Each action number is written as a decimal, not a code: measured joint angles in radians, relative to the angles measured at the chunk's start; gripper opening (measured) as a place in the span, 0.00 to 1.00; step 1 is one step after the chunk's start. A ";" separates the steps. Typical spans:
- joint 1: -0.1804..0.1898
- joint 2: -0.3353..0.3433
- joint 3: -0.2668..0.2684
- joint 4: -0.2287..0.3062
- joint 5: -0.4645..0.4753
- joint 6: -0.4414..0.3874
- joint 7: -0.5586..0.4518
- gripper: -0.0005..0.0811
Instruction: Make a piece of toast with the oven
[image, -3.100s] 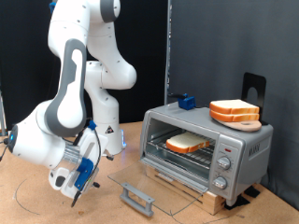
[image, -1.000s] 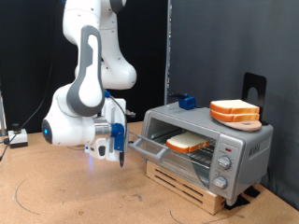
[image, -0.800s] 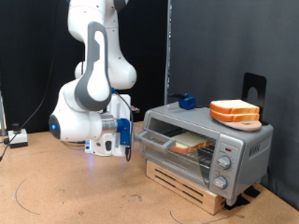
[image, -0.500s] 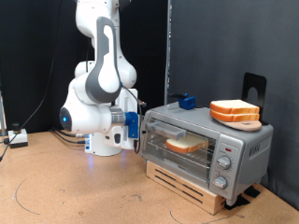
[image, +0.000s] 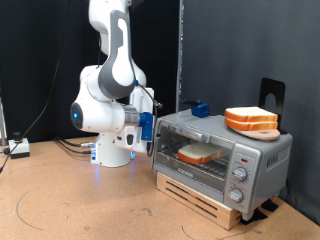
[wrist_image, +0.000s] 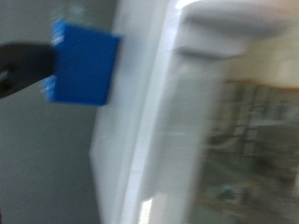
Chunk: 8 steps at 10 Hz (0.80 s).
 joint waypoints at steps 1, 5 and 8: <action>-0.014 0.011 -0.005 0.011 -0.010 0.050 0.023 0.99; -0.032 0.062 -0.014 0.060 -0.060 0.050 0.056 0.99; -0.034 0.111 -0.023 0.170 -0.032 -0.045 0.037 0.99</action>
